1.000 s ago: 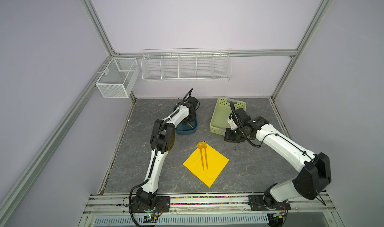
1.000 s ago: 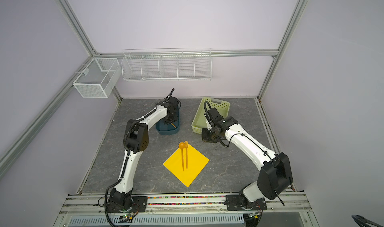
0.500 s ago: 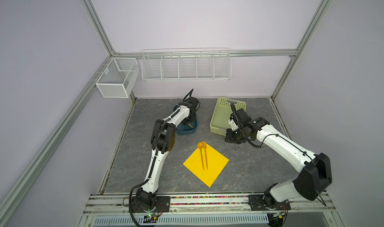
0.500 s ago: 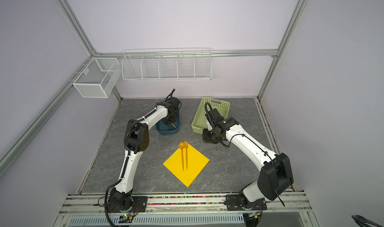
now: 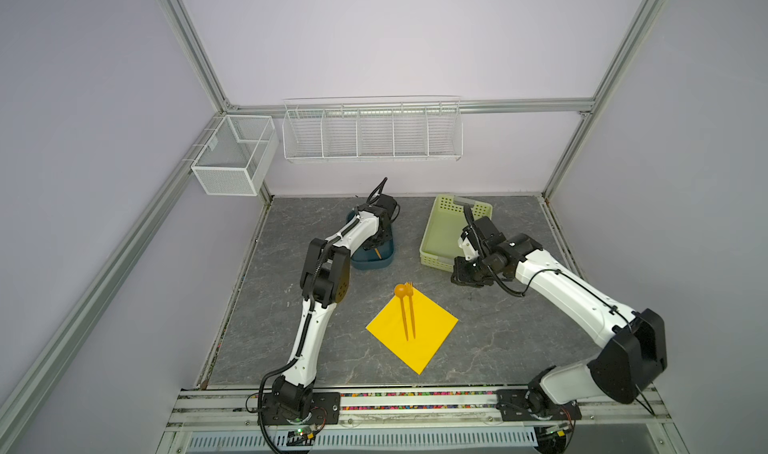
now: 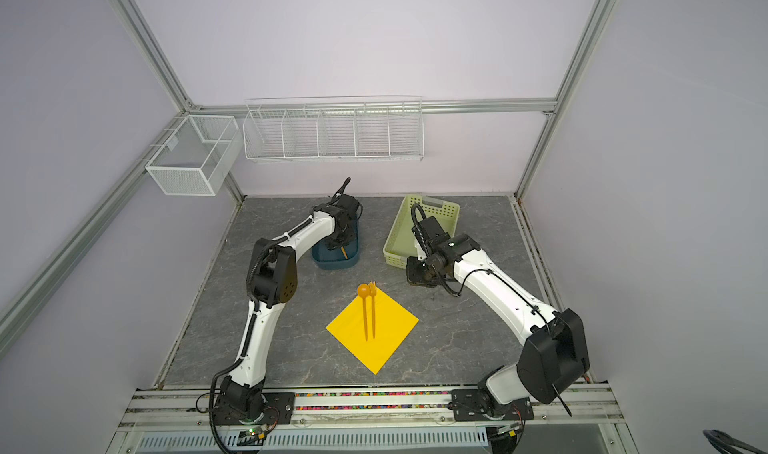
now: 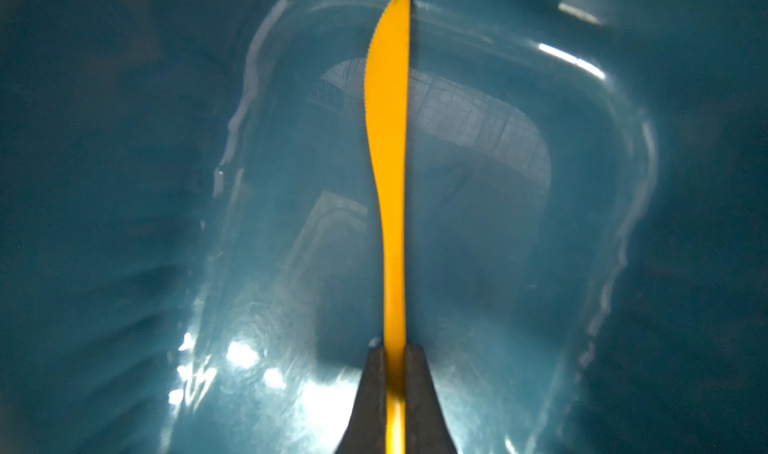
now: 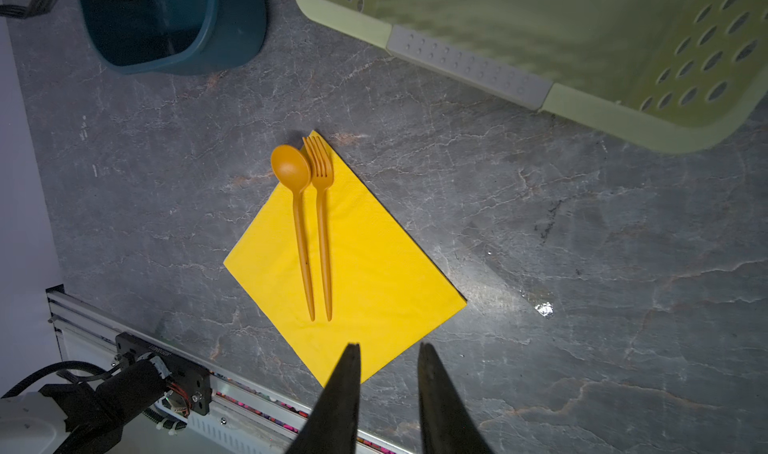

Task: Place the utensils on the paper napkin and roll it up
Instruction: 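Lower the left gripper into the teal tray and close on the yellow knife, then lift the knife with the left gripper while the right gripper moves toward it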

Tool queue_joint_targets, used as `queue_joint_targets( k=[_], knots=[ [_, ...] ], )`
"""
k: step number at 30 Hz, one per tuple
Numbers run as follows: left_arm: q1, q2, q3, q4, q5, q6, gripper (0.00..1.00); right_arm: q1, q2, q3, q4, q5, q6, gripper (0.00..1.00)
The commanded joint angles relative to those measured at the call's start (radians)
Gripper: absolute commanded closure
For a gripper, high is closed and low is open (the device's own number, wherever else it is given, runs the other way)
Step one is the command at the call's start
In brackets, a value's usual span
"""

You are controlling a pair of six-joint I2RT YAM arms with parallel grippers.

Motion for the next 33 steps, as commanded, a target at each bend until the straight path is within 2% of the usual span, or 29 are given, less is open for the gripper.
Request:
queue_joint_targets(
  k=[1, 8, 19, 29, 33],
  knots=[
    [-0.012, -0.077, -0.062, 0.011, -0.01, 0.062, 0.99, -0.004, -0.034, 0.017, -0.018, 0.009, 0.01, 0.72],
    [-0.02, -0.244, -0.209, 0.133, 0.022, 0.162, 0.99, -0.006, -0.047, 0.022, 0.003, -0.024, 0.034, 0.72],
    [-0.022, -0.53, -0.501, 0.354, 0.215, 0.342, 1.0, -0.004, -0.081, 0.01, 0.07, -0.066, 0.081, 0.72],
    [-0.08, -0.752, -0.664, 0.408, 0.372, 0.496, 1.0, 0.004, -0.131, -0.08, 0.243, -0.154, 0.155, 0.72],
    [-0.124, -0.822, -0.726, 0.428, 0.418, 0.511, 1.0, 0.008, -0.127, -0.102, 0.344, -0.181, 0.204, 0.71]
  ],
)
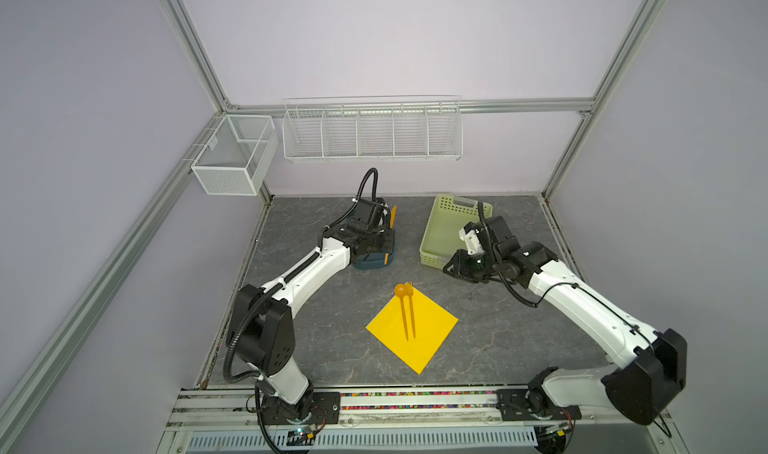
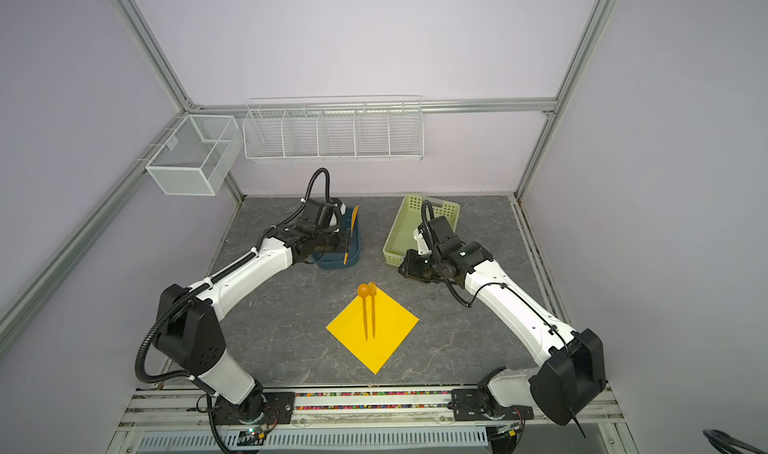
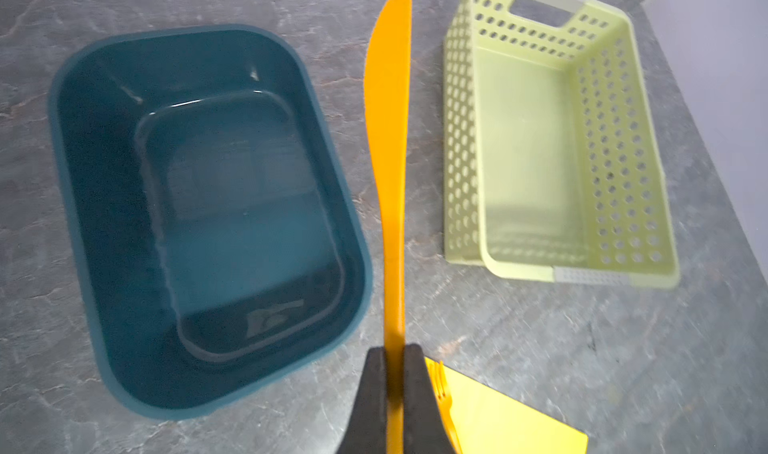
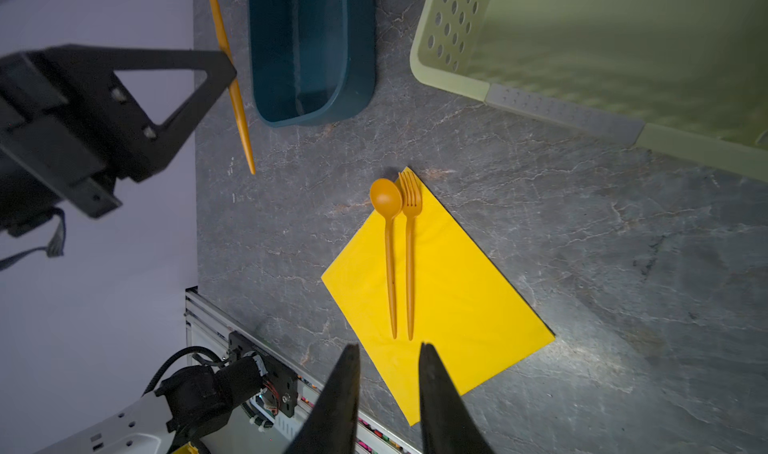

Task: Place the utensils on the paper napkin and roll it up
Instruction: 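Lift the knife with the left gripper while the right gripper moves toward it, then close the right gripper on the knife held by the left gripper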

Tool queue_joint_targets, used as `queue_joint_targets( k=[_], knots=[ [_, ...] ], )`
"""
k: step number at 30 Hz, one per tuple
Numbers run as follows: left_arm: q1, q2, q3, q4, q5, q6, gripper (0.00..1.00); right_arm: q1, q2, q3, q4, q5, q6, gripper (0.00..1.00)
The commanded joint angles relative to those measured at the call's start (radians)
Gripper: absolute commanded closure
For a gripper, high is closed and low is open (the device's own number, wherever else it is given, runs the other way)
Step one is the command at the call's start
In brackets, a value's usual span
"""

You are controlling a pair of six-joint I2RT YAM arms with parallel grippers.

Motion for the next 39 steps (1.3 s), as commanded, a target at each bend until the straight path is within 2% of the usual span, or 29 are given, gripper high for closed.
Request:
queue_joint_targets(
  k=[1, 9, 16, 24, 35, 39],
  knots=[
    [-0.034, -0.056, -0.046, 0.032, 0.063, 0.049, 1.0, 0.01, -0.006, -0.02, 0.132, -0.047, 0.072, 0.71],
    [-0.096, -0.136, -0.117, 0.045, 0.07, 0.026, 1.0, 0.047, 0.086, -0.008, 0.342, -0.092, 0.177, 0.64],
    [-0.114, -0.159, -0.136, 0.051, 0.075, 0.012, 1.0, 0.086, 0.191, 0.03, 0.433, -0.094, 0.235, 0.62],
    [-0.115, -0.17, -0.148, 0.053, 0.079, 0.016, 1.0, 0.085, 0.237, 0.001, 0.591, -0.106, 0.325, 0.63],
    [-0.116, -0.18, -0.154, 0.062, 0.096, 0.014, 1.0, 0.08, 0.268, -0.014, 0.634, -0.109, 0.373, 0.64],
    [-0.116, -0.182, -0.157, 0.067, 0.104, 0.011, 1.0, 0.08, 0.287, -0.02, 0.672, -0.127, 0.394, 0.68]
  ],
)
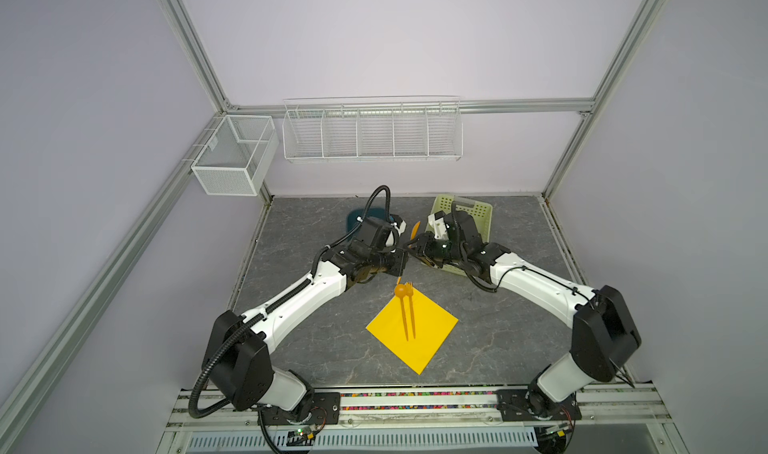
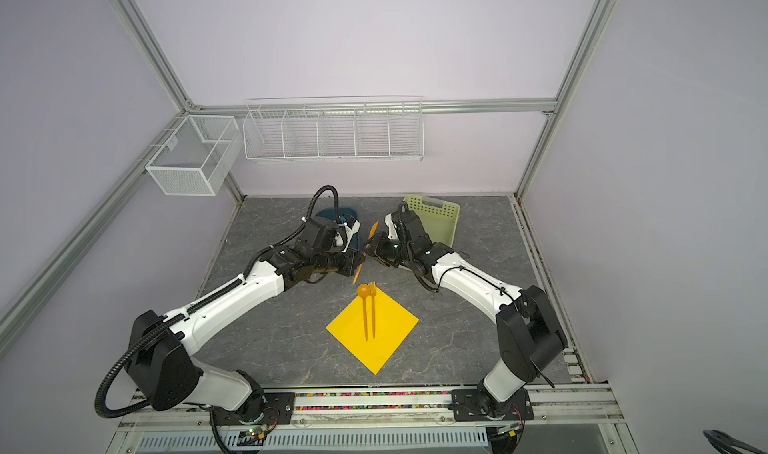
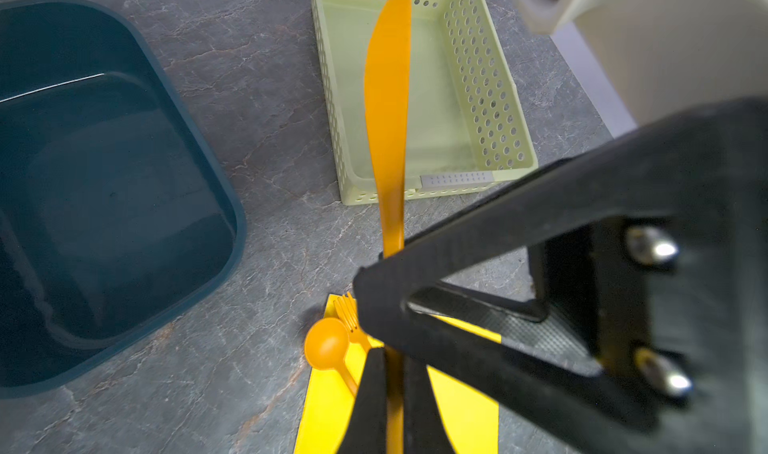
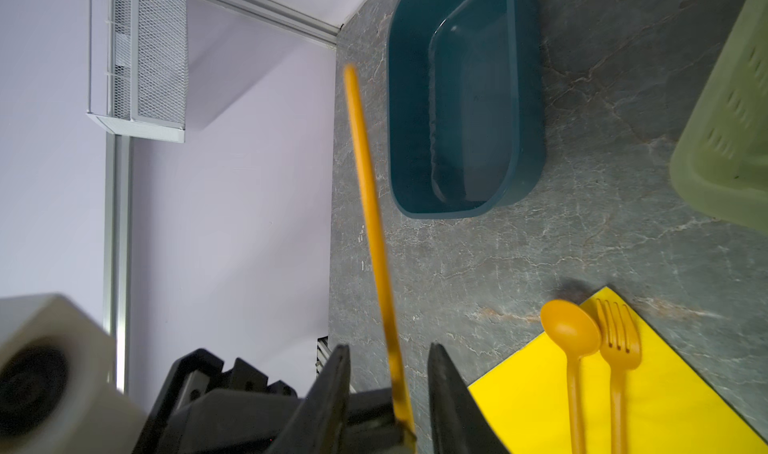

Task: Place the utensils on the paper napkin and roll it up
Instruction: 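Close the right gripper on the knife held by the left gripper, then raise the knife upright with both grippers holding it above the napkin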

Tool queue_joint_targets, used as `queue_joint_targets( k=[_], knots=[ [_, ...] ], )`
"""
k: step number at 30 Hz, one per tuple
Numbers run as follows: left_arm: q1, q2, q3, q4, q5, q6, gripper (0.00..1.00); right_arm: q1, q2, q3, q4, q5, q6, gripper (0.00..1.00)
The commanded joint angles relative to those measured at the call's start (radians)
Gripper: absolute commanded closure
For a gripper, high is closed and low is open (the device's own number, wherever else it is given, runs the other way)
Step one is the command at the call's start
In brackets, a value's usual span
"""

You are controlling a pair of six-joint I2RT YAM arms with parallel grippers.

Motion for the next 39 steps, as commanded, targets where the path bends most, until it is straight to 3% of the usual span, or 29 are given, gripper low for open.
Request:
queue_joint_targets(
  k=[1, 16, 22, 28, 35, 39],
  knots=[
    [-0.004, -0.028, -0.013, 0.023, 0.018, -0.005, 1.0, -0.003, 0.014, -0.02, 0.05, -0.023, 0.045, 0.7],
    [-0.003, -0.028, -0.011, -0.01, 0.069, 0.001, 0.94, -0.005, -0.03, -0.036, 0.007, -0.003, -0.019, 0.9],
    [-0.003, -0.061, -0.009, -0.031, 0.178, 0.034, 0.79, -0.012, -0.108, -0.065, -0.052, -0.009, -0.159, 0.93],
    [-0.003, -0.134, -0.04, 0.014, 0.339, 0.093, 0.71, -0.018, -0.267, -0.133, -0.104, -0.043, -0.362, 0.93],
    [-0.003, -0.231, -0.162, 0.238, 0.617, 0.097, 0.56, -0.024, -0.442, -0.158, -0.131, -0.123, -0.503, 0.93],
    [-0.004, -0.244, -0.196, 0.308, 0.639, 0.066, 0.55, -0.025, -0.496, -0.138, -0.144, -0.17, -0.515, 0.93]
  ],
)
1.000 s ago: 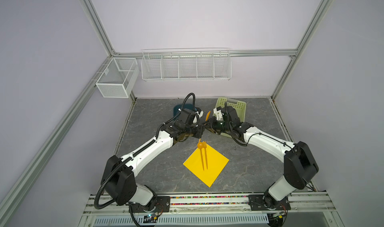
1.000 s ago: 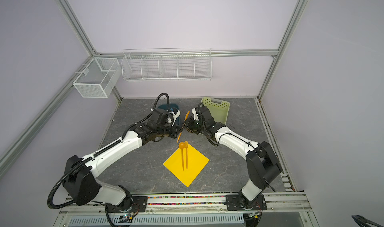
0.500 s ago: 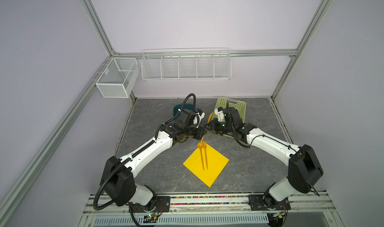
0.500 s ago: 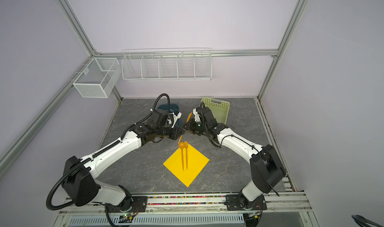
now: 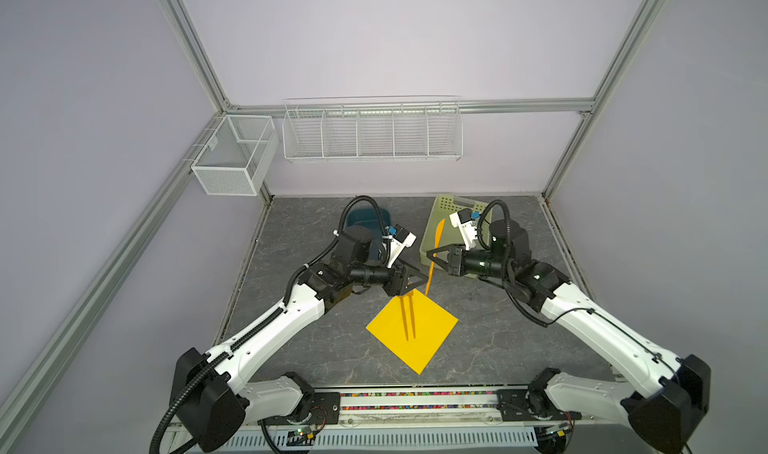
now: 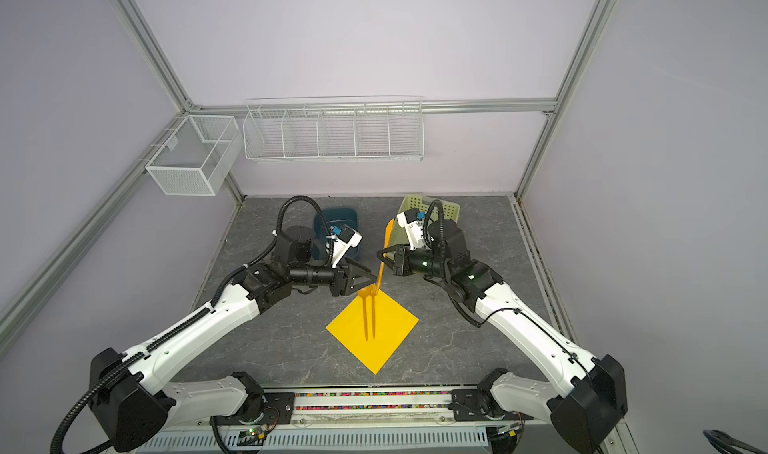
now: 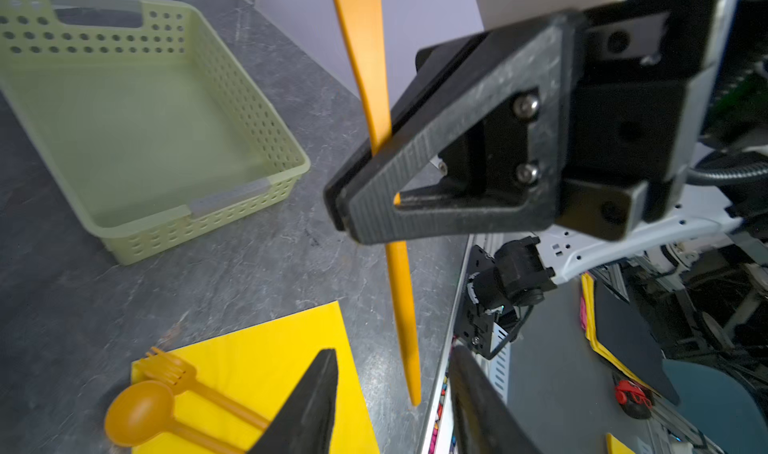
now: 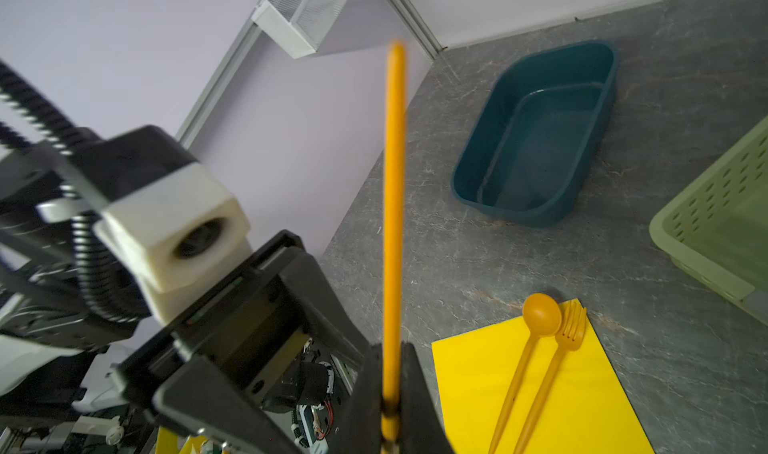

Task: Place the utensils on the paper napkin and roll it up
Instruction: 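Raise the knife upright with both grippers holding it above the napkin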

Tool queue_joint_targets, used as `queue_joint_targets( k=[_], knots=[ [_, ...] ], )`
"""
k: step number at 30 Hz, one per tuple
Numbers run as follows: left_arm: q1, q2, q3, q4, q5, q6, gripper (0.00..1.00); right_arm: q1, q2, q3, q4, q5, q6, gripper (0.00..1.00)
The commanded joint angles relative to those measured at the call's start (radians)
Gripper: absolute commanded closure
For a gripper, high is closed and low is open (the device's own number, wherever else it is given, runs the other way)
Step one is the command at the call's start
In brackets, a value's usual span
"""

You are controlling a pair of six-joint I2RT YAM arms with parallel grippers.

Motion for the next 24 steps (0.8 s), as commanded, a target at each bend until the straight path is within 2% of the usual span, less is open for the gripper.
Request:
queue_joint_targets(
  k=[1, 4, 8, 11, 17, 24],
  knots=[
    [-0.002, -0.007, -0.009, 0.101, 0.087, -0.008, 0.56, -0.004, -0.036, 0.014, -0.033, -0.059, -0.057, 0.93],
    [-0.005, 0.004, -0.003, 0.122, 0.124, -0.035, 0.56, -0.002, -0.06, 0.014, -0.024, -0.098, -0.047, 0.94],
    [-0.027, 0.015, -0.009, 0.233, 0.224, -0.095, 0.58, 0.008, -0.086, 0.002, -0.009, -0.108, -0.045, 0.93],
    [-0.055, 0.024, -0.002, 0.241, 0.244, -0.078, 0.6, 0.009, -0.098, -0.001, -0.01, -0.103, -0.04, 0.93],
    [-0.069, 0.061, 0.014, 0.206, 0.245, -0.053, 0.78, 0.014, -0.107, -0.004, 0.049, -0.158, -0.003, 0.93],
    [-0.069, 0.056, 0.011, 0.227, 0.228, -0.048, 0.96, 0.017, -0.116, 0.018, 0.014, -0.166, -0.02, 0.93]
  ],
)
